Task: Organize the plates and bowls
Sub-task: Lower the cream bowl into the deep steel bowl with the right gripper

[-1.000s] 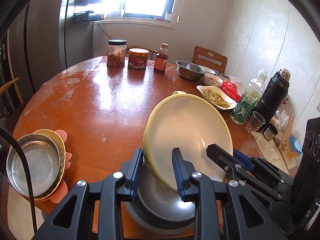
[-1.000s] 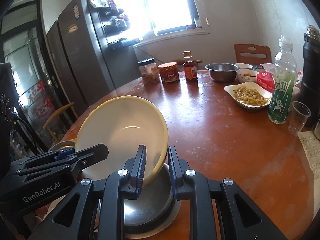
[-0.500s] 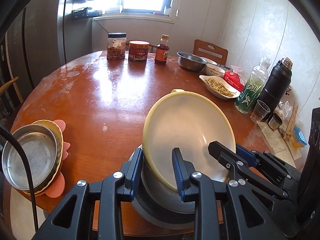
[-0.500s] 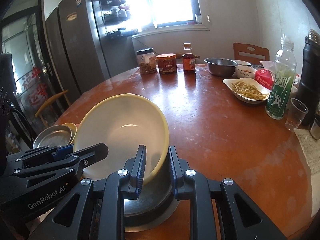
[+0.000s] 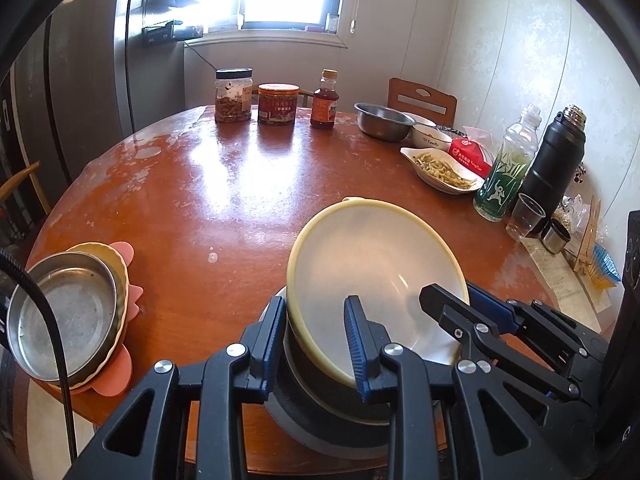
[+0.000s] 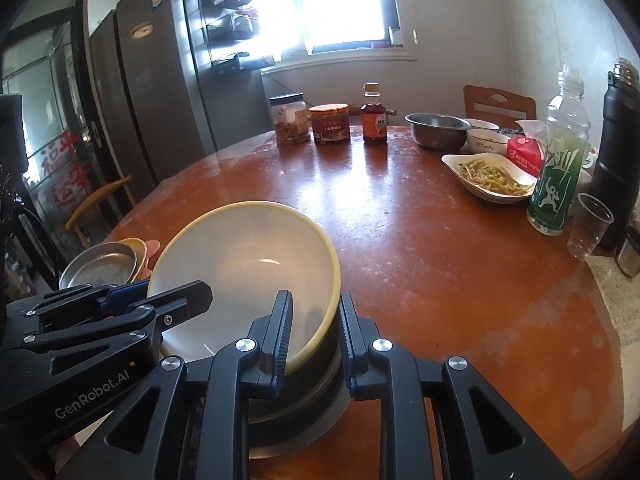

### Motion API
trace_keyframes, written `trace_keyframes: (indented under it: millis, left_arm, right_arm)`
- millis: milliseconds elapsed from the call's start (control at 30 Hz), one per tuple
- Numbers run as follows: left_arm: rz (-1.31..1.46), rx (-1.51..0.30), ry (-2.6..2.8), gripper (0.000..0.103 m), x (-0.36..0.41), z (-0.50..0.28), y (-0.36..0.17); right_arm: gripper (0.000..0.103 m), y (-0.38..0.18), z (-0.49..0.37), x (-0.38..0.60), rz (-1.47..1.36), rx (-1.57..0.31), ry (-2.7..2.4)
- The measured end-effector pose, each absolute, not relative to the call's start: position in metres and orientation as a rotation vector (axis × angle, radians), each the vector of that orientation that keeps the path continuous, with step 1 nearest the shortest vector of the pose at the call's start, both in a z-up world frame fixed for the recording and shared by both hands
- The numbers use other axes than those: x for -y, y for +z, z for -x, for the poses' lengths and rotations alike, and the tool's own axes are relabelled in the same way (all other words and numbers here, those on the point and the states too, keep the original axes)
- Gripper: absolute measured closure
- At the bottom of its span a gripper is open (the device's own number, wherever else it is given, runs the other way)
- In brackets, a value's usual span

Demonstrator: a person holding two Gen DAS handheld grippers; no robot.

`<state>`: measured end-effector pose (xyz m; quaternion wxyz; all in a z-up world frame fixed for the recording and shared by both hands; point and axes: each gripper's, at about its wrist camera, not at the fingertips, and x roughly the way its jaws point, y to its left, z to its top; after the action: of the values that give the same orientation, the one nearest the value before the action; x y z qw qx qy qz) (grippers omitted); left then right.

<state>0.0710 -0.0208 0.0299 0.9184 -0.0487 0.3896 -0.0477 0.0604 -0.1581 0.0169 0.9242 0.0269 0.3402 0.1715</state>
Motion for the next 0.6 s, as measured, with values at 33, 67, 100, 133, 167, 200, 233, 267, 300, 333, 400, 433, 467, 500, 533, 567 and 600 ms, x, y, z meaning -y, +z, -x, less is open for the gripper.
trace_keyframes:
  millis: [33, 67, 100, 133, 167, 200, 233, 267, 300, 333, 400, 433, 467, 500, 533, 567, 600]
  left_arm:
    - [0.101, -0.802, -0.097, 0.073, 0.0208, -0.0711, 0.0296]
    - [0.101, -0.802, -0.098, 0.073, 0.0205, -0.0714, 0.0293]
    - [0.102, -0.801, -0.1, 0.073, 0.0201, -0.0711, 0.0292]
    - [0.103, -0.8, -0.1, 0.073, 0.02, -0.071, 0.0292]
    - [0.101, -0.797, -0.102, 0.073, 0.0202, -0.0704, 0.0297]
    - [0.099, -0.795, -0.103, 0.074, 0.0204, -0.0699, 0.0299]
    - [0.099, -0.793, -0.102, 0.074, 0.0204, -0.0694, 0.0302]
    - [0.097, -0.792, -0.103, 0.073, 0.0205, -0.0687, 0.0305]
    - [0.096, -0.791, -0.103, 0.074, 0.021, -0.0683, 0.0308]
    - [0.097, -0.79, -0.103, 0.074, 0.0206, -0.0675, 0.0311]
    - [0.098, -0.788, -0.102, 0.074, 0.02, -0.0664, 0.0314]
    - [0.098, -0.787, -0.101, 0.073, 0.0197, -0.0662, 0.0318]
    - [0.097, -0.787, -0.099, 0.073, 0.0194, -0.0659, 0.032]
    - [0.098, -0.786, -0.098, 0.073, 0.0187, -0.0654, 0.0322]
    - [0.098, -0.786, -0.098, 0.073, 0.0186, -0.0653, 0.0325]
    - [0.099, -0.785, -0.099, 0.073, 0.018, -0.0652, 0.0328]
    - [0.099, -0.784, -0.098, 0.073, 0.0177, -0.065, 0.0331]
  right_arm:
    - [0.079, 0.0167, -0.0605, 0.1579, -0.055, -0.699, 0.352]
    - [0.079, 0.0165, -0.0605, 0.1576, -0.054, -0.7, 0.353]
    - [0.079, 0.0164, -0.0605, 0.1572, -0.053, -0.701, 0.353]
    - [0.079, 0.0161, -0.0604, 0.1573, -0.053, -0.7, 0.352]
    - [0.079, 0.0158, -0.0603, 0.1572, -0.052, -0.702, 0.352]
    - [0.079, 0.0157, -0.0603, 0.1571, -0.051, -0.701, 0.351]
    - [0.079, 0.0158, -0.0601, 0.1568, -0.047, -0.7, 0.35]
    - [0.079, 0.0162, -0.0598, 0.157, -0.047, -0.698, 0.351]
    - [0.079, 0.0163, -0.0595, 0.1567, -0.047, -0.698, 0.351]
    - [0.079, 0.0165, -0.0595, 0.1566, -0.045, -0.698, 0.352]
    - [0.079, 0.017, -0.0585, 0.1573, -0.044, -0.695, 0.353]
    - [0.079, 0.0172, -0.0579, 0.1569, -0.041, -0.695, 0.353]
    - [0.079, 0.0173, -0.058, 0.157, -0.04, -0.696, 0.352]
    - [0.079, 0.0174, -0.058, 0.1575, -0.043, -0.697, 0.353]
    - [0.079, 0.0175, -0.0582, 0.1576, -0.045, -0.697, 0.354]
    - [0.079, 0.0177, -0.058, 0.1578, -0.044, -0.696, 0.355]
    - [0.079, 0.0178, -0.0574, 0.1575, -0.044, -0.696, 0.354]
